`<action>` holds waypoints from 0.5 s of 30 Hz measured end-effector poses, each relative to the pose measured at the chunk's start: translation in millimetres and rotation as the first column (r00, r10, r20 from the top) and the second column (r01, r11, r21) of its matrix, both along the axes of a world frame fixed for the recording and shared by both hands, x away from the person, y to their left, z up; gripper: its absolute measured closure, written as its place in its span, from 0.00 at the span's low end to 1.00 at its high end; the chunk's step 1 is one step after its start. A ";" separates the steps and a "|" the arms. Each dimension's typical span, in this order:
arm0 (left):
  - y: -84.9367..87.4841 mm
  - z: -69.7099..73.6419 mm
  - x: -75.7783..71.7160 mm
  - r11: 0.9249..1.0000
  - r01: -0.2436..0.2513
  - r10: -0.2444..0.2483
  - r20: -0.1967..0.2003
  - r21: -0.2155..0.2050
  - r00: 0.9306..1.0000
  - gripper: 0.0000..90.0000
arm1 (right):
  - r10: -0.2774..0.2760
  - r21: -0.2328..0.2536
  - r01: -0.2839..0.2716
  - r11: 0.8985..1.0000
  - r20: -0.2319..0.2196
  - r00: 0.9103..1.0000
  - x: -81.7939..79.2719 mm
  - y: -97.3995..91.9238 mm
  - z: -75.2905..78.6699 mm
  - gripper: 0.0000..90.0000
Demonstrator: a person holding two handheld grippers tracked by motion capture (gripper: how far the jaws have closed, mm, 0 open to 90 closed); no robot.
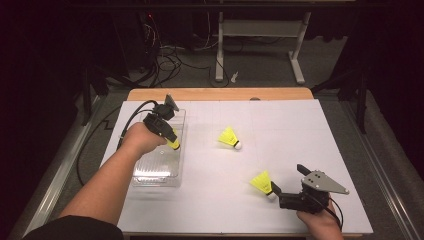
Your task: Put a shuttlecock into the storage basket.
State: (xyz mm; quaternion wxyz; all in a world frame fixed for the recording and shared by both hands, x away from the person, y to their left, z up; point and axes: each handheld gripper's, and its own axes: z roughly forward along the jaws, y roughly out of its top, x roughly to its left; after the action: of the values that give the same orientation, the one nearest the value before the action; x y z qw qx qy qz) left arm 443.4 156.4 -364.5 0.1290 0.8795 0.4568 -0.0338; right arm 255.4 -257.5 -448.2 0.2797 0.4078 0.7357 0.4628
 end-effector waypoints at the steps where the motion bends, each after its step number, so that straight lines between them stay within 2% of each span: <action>1: -0.4 -0.6 -0.9 1.000 0.002 -0.002 0.001 0.002 1.000 0.98 | 0.000 0.001 0.000 1.000 0.000 1.000 0.0 -0.1 0.1 0.00; 7: 1.6 -2.8 -1.7 1.000 -0.003 0.003 -0.005 0.025 1.000 0.98 | 0.006 -0.004 -0.006 1.000 0.001 1.000 -0.1 1.6 0.0 0.00; 15: 2.0 -7.1 -2.6 1.000 -0.001 0.001 -0.009 0.014 1.000 0.98 | 0.005 -0.007 -0.005 1.000 -0.002 1.000 0.0 1.4 -0.4 0.00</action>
State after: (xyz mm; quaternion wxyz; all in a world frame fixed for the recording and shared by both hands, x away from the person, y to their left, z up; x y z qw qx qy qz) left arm 440.7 158.4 -371.6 0.1210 0.8800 0.4580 -0.0344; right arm 255.4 -256.1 -448.7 0.2794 0.4055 0.7384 0.4608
